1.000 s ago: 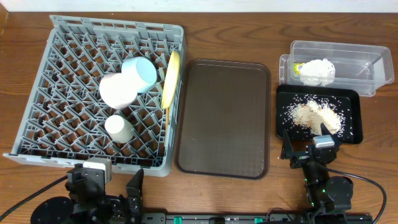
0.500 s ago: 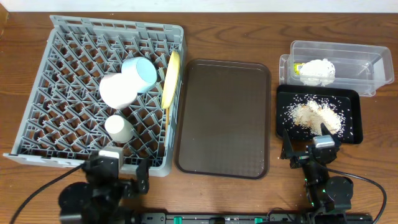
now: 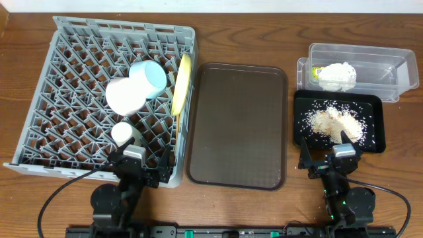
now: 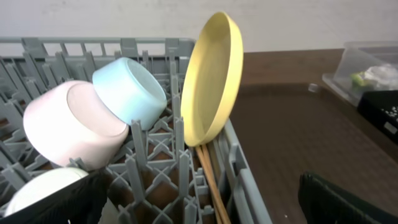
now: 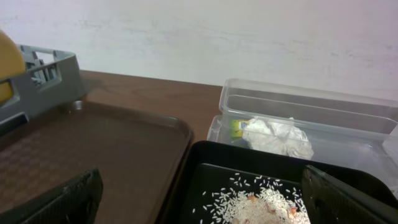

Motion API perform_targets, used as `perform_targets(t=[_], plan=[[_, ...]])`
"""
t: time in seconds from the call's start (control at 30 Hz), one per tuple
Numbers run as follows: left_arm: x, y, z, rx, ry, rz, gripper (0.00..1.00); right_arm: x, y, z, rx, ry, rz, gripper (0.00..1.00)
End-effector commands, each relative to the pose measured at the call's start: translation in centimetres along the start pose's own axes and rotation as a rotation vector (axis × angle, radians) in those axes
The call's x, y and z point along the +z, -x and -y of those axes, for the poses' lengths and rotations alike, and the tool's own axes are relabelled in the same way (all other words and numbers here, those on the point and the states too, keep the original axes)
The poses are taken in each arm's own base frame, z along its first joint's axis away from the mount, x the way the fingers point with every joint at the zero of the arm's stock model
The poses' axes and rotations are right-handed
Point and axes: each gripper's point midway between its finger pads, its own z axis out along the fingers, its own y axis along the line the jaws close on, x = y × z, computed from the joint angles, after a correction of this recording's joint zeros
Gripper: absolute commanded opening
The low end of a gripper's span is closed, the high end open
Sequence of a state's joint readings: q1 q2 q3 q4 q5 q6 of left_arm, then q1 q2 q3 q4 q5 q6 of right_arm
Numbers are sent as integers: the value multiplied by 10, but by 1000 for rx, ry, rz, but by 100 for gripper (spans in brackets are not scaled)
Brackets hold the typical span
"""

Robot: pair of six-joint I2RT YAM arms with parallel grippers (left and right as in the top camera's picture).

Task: Sort waste into correct bins and load items into the dishwasher

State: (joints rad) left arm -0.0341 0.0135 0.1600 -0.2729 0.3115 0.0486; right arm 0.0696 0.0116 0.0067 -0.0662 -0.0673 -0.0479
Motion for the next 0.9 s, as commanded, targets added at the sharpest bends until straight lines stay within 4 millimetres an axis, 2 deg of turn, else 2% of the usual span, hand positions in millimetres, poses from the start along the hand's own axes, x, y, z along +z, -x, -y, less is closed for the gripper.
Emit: perform_targets(t=[0.0, 0.23, 0.4, 0.87], plan=[[8, -7, -5, 0, 14, 30, 98, 0, 0, 3, 2, -13, 1, 99], [13, -4, -27, -2, 132, 107, 98, 0, 0, 3, 2, -13, 0, 99], [13, -19, -46, -71, 239, 75, 98, 0, 0, 3, 2, -13, 0, 99], [13, -18, -46, -53, 236, 73, 98, 0, 0, 3, 2, -13, 0, 99]])
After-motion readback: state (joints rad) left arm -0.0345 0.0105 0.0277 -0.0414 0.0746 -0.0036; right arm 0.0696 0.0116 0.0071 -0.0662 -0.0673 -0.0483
